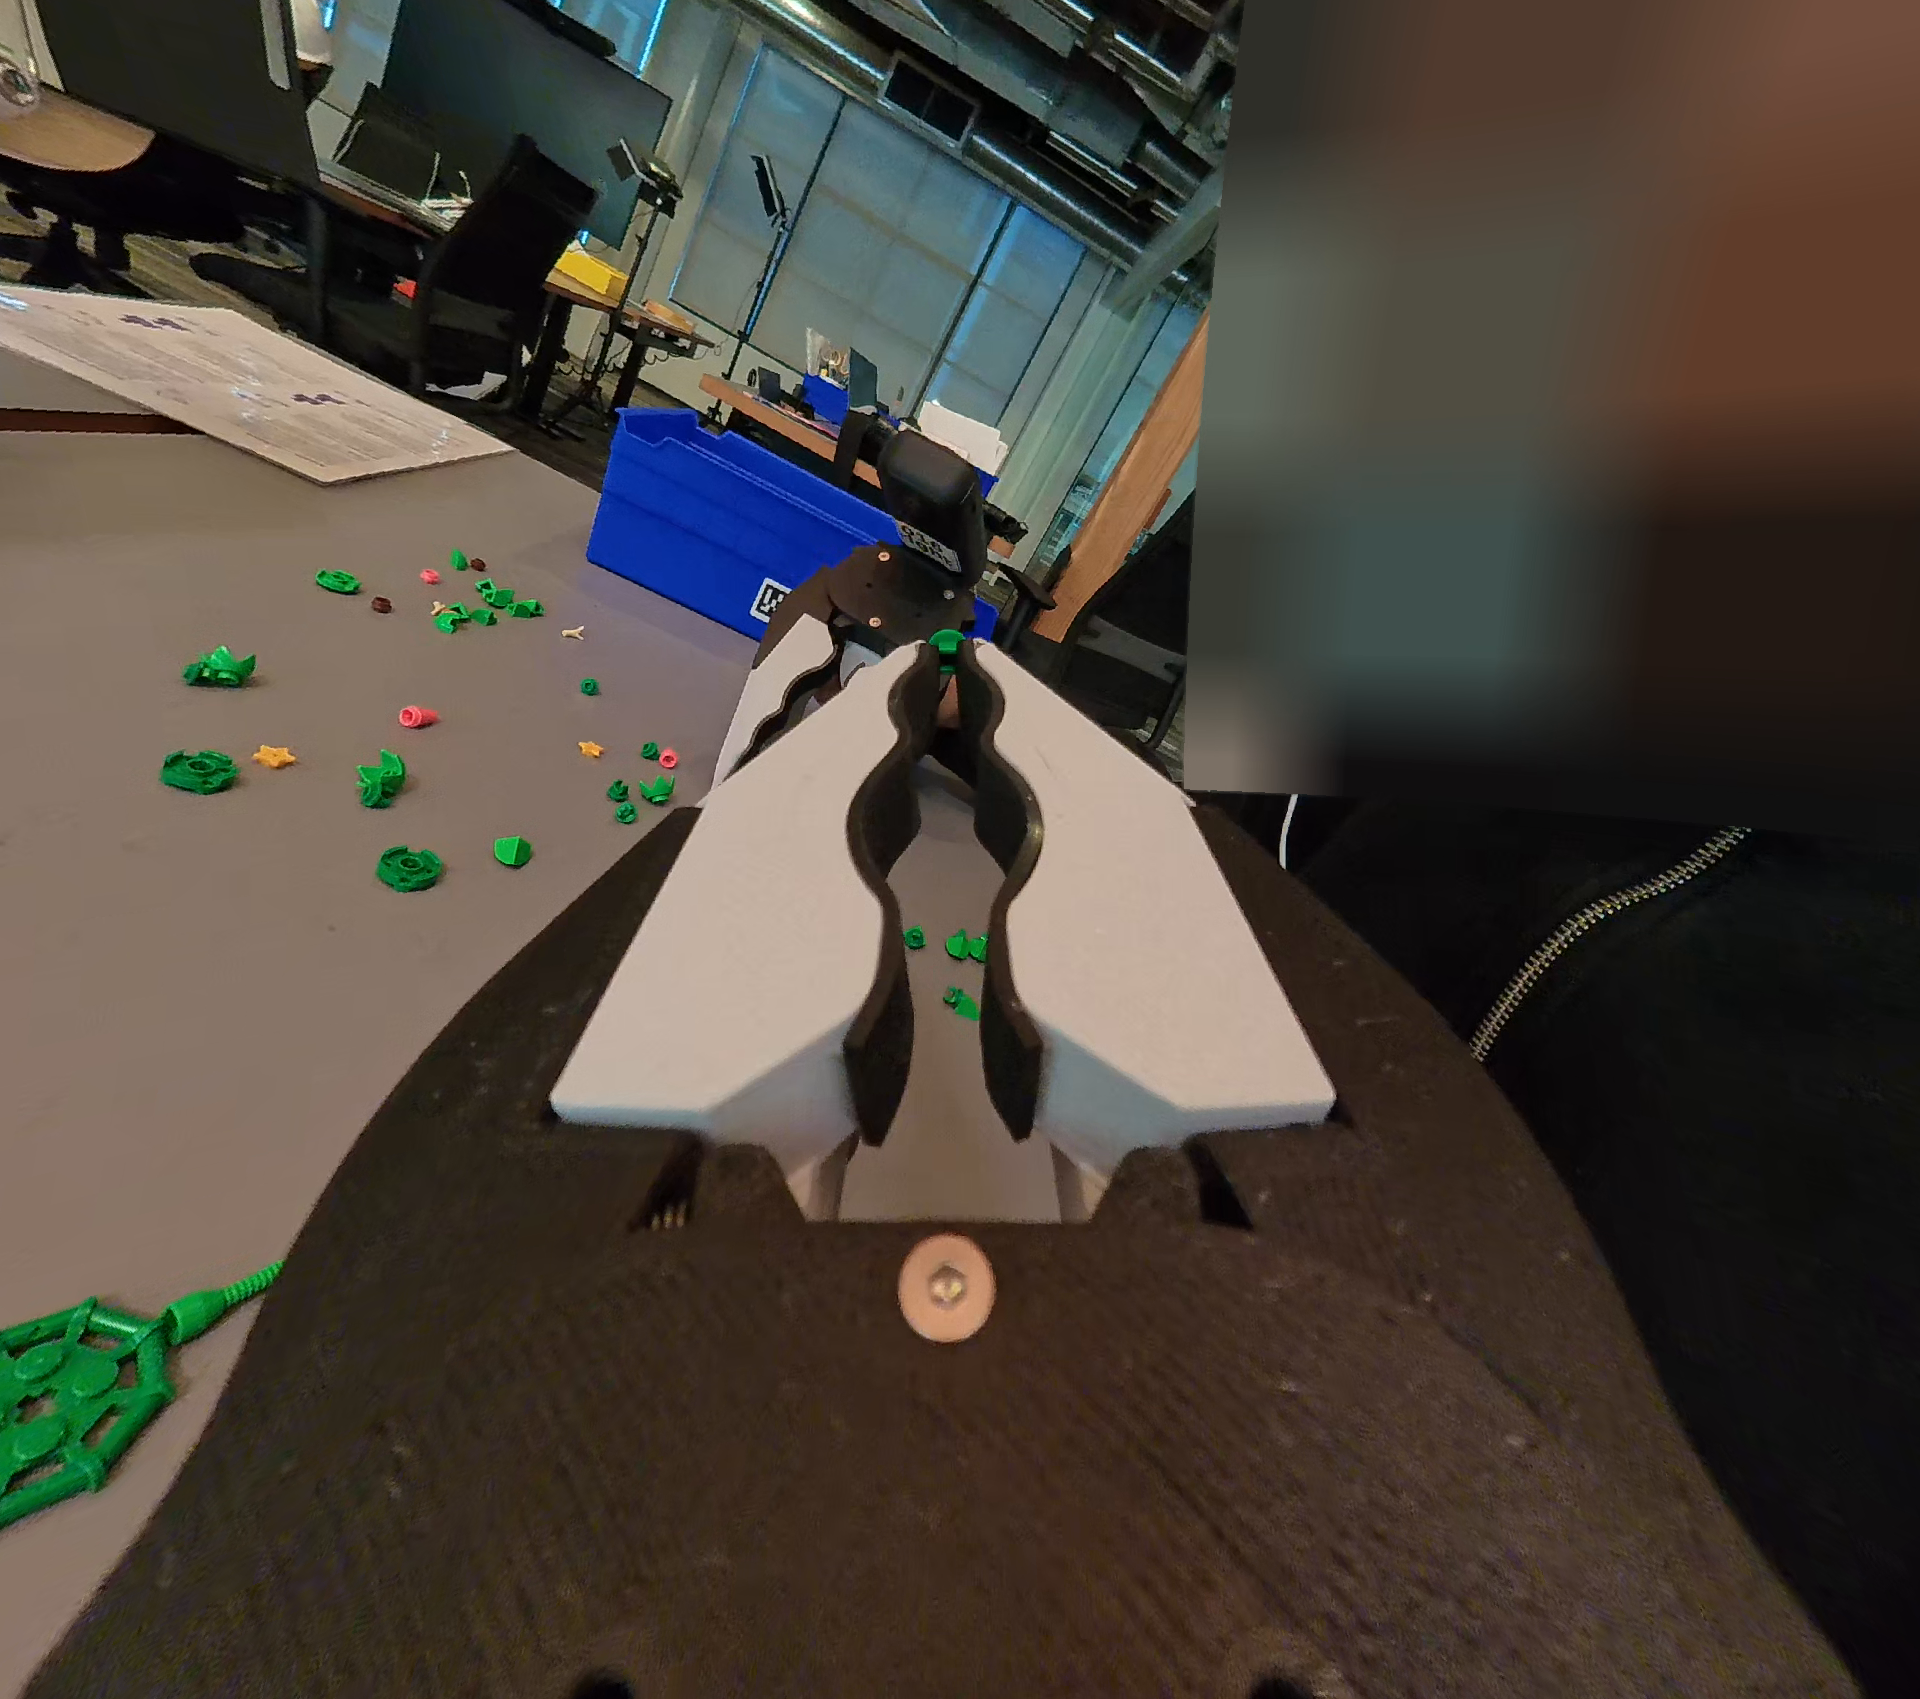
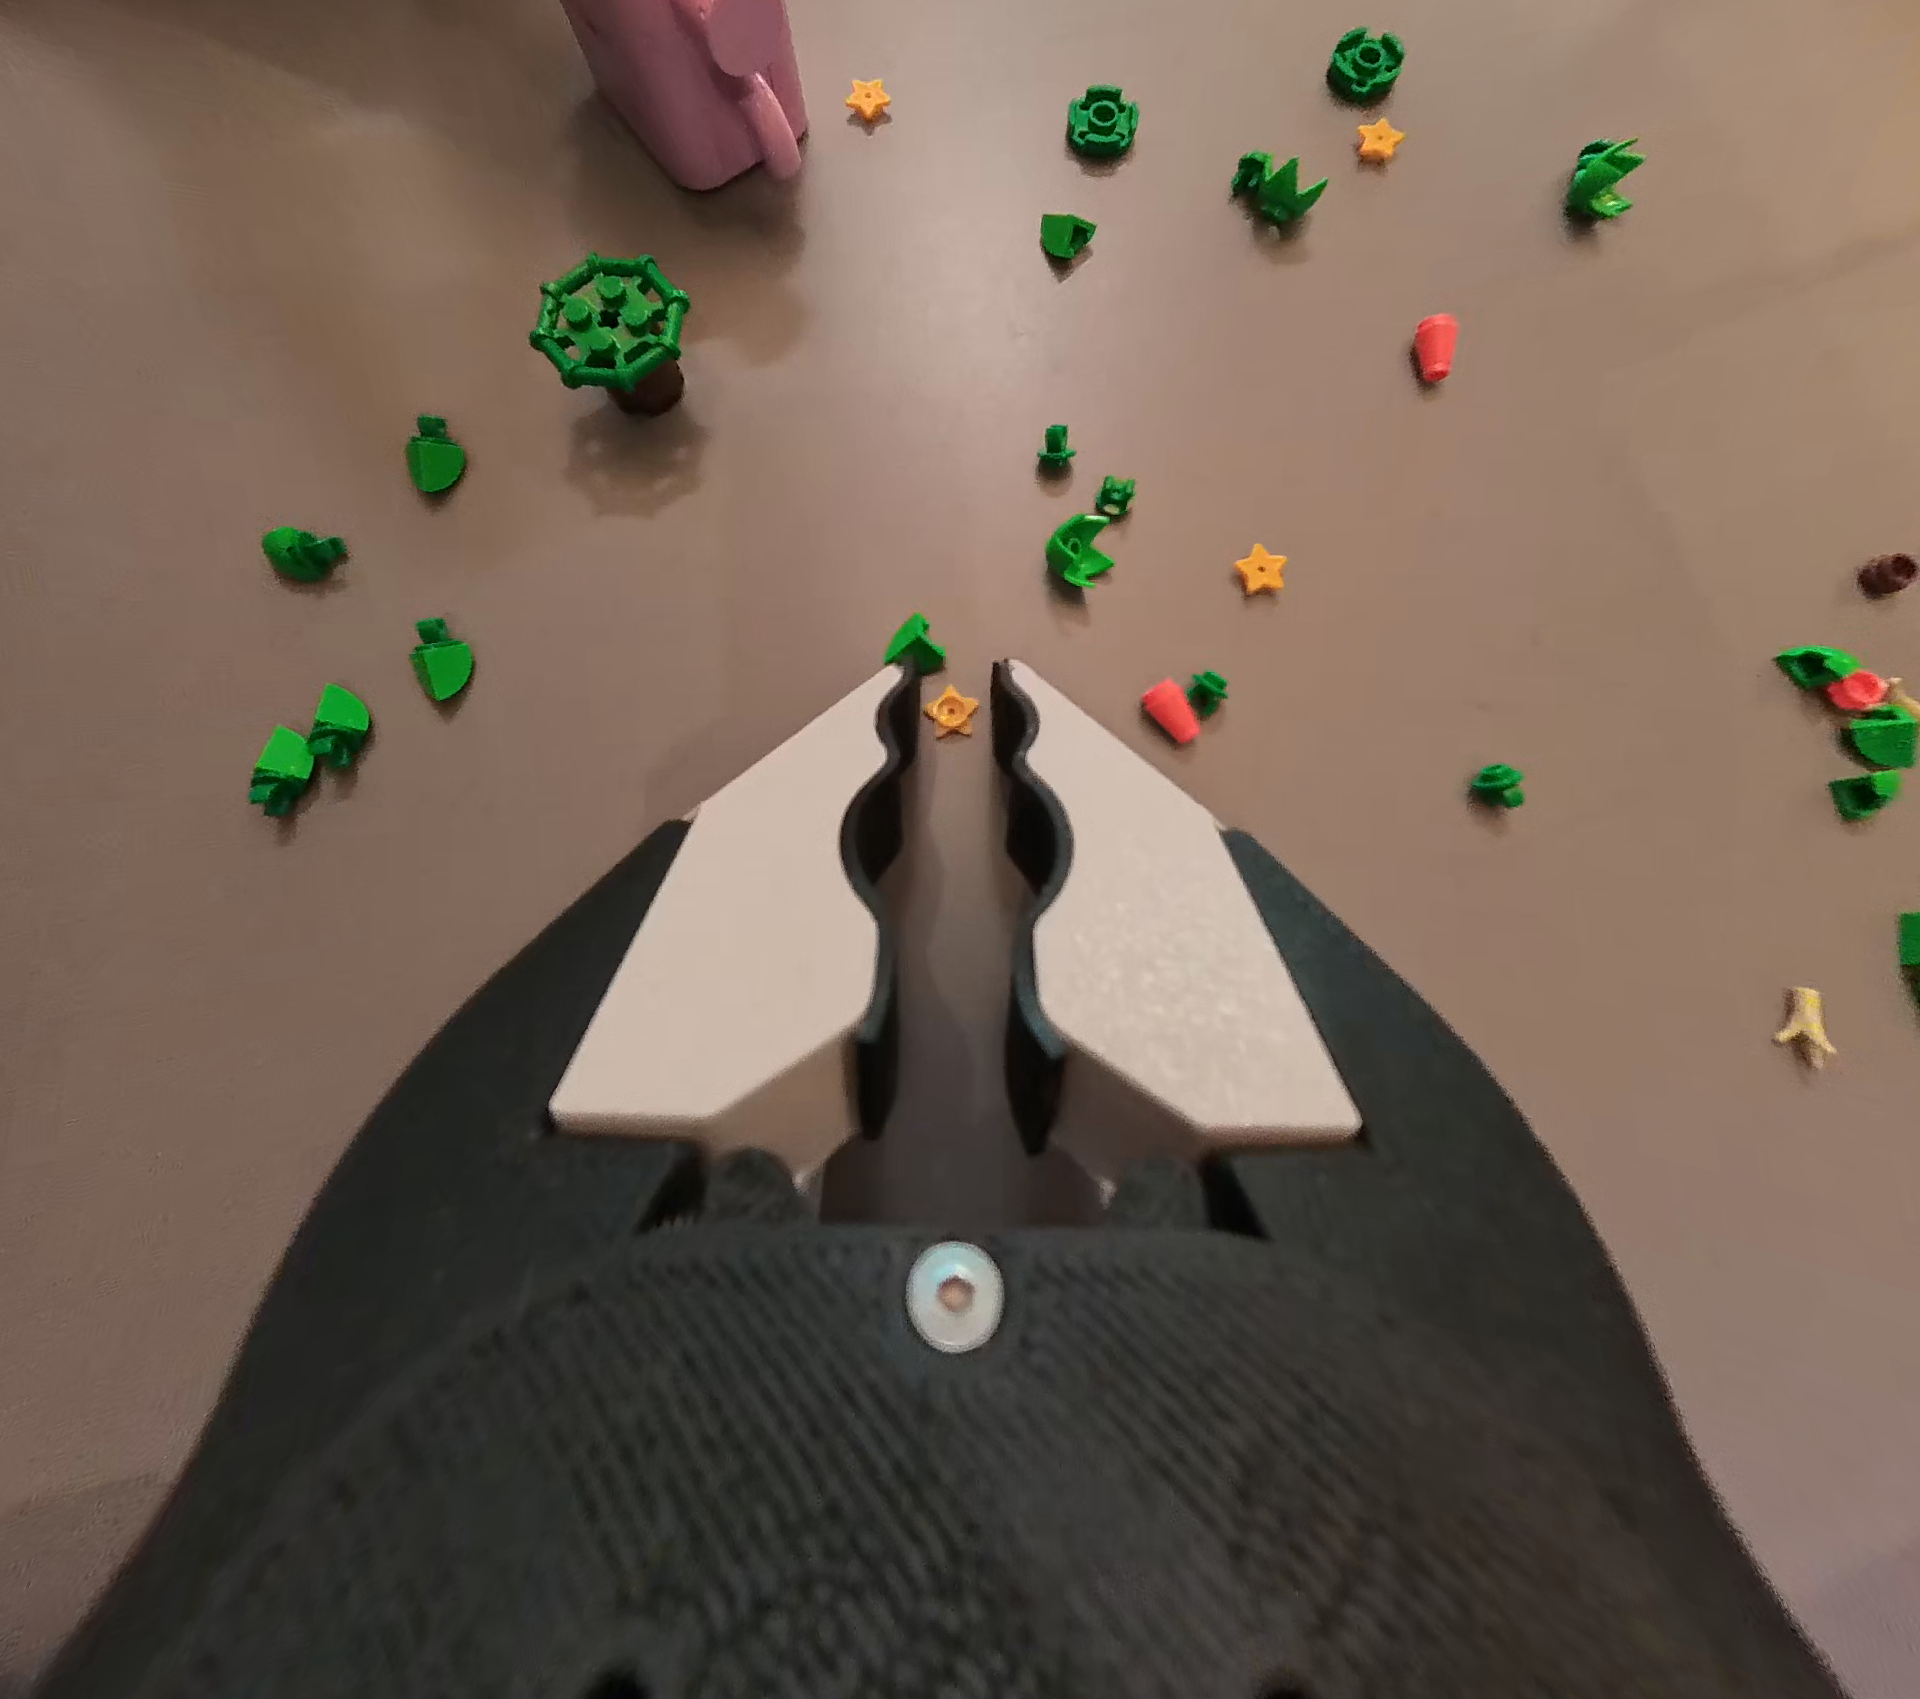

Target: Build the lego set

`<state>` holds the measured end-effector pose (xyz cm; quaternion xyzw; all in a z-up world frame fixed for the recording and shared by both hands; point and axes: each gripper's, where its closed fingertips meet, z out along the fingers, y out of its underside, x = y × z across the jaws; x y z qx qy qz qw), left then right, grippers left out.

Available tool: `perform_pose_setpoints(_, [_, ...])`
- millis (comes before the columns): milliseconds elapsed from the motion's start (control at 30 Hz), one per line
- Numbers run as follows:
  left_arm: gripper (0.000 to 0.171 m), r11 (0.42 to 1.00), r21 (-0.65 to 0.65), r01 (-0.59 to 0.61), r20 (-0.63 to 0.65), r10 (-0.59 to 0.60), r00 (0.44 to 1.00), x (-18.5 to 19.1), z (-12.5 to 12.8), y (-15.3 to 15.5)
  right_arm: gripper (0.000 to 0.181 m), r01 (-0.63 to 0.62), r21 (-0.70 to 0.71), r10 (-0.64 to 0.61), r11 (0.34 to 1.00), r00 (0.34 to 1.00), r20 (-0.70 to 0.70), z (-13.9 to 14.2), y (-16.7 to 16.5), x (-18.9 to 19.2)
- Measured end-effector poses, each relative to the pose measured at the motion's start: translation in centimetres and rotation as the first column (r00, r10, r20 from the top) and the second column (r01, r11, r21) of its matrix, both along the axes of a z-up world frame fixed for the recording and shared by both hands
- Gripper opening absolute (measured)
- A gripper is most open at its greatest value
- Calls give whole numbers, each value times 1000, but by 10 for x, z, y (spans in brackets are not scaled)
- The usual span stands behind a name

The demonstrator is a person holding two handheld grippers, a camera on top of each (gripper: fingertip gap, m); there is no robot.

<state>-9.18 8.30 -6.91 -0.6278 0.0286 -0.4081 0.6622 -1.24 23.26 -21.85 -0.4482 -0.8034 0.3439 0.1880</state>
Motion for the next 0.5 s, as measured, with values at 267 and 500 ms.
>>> perform_pose_setpoints(267, [1,1000,0,-2,3,2,1000,-1,0,0,8,75,0,-74,997,993,-86,16,11,-8])
perform_pose_setpoints(500, [1,1000,-7,-13,-1,12,1000,-3,-3,1,9,306,-19,-306,952,949,-74,15,24,-8])
